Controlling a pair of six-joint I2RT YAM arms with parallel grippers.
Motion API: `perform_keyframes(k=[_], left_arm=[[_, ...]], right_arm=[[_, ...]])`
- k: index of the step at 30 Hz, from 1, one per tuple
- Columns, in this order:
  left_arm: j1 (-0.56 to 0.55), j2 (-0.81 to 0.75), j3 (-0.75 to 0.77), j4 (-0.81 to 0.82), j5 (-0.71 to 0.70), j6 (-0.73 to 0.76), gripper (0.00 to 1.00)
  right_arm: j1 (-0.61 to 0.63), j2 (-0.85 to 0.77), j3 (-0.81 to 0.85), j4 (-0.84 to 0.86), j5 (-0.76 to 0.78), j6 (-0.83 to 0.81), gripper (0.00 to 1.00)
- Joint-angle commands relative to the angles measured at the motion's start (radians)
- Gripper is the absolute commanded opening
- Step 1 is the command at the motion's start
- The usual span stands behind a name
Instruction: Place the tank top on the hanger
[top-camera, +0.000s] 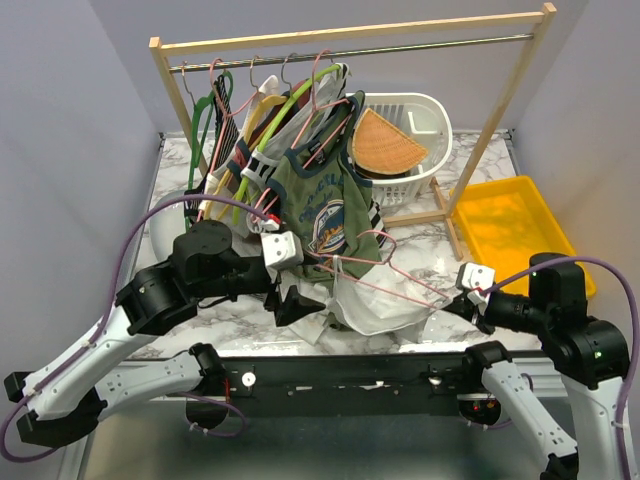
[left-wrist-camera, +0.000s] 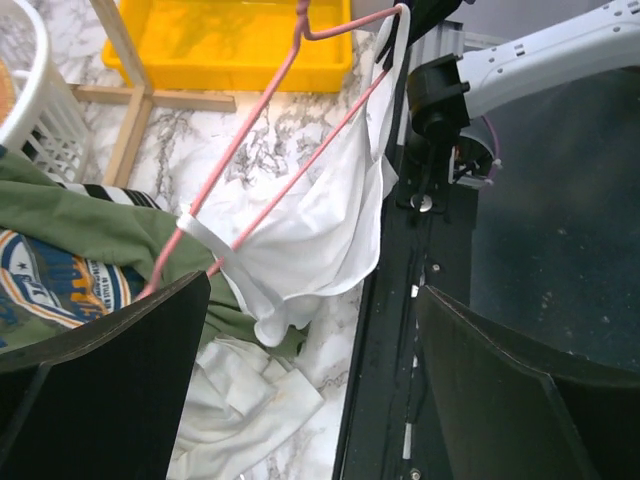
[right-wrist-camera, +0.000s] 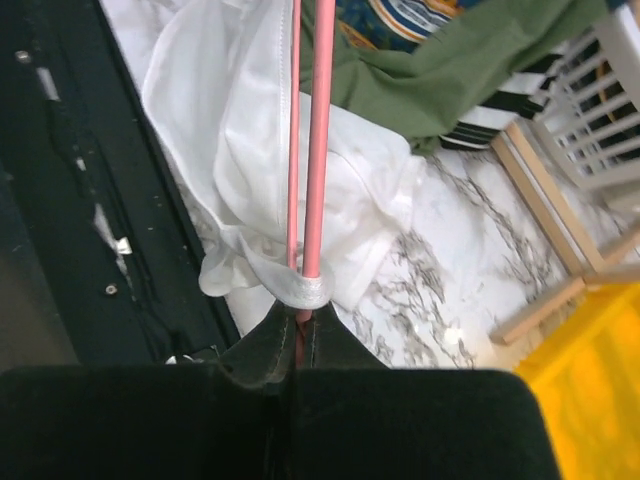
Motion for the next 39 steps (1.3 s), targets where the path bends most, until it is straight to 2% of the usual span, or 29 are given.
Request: perform_keyframes(k=[1,5,10,14,20,24,32,35,39], left_arm=[[0.004,-0.057,0.032,-0.049,-0.07,-0.005,0.99],[0.004,-0.103,-0.036,-0.05,-0.087,-0.011,0.99],[0.004,-0.201,-0.161,0.015,-0.099,-0.089,0.99],[0.004,-0.276,-0.306,0.097,-0.077,-0.132,0.99],[0.004,-0.318,-0.415,0.175,-0.073,-0.163,0.99],[0.004,-0.327,-0.449,0.206,-0.056,-0.152,0.99],[0.004,-0.348,-0.527,0.243,-0.057,-0.122,0.99],[0.004,-0.362,-0.555,0.273,-0.06,-0.119,0.99],[0.002,-0.377,-0.561,0.29,-0.056,-0.119,0.99]], right_arm=[[-0.039,-0.041,-0.003,0.104,0.225,0.109,0.01],[-0.082,-0.023,0.014,0.151,0.233,0.166,0.0],[-0.09,0.025,0.082,0.207,0.301,0.218,0.01],[-0.088,0.088,0.161,0.239,0.375,0.246,0.01],[-0.088,0.21,0.267,0.342,0.518,0.336,0.0],[-0.09,0.323,0.401,0.372,0.513,0.372,0.0],[-0.098,0.513,0.567,0.458,0.518,0.421,0.0],[-0.096,0.585,0.613,0.458,0.487,0.439,0.01],[-0.098,0.623,0.591,0.484,0.458,0.447,0.0]])
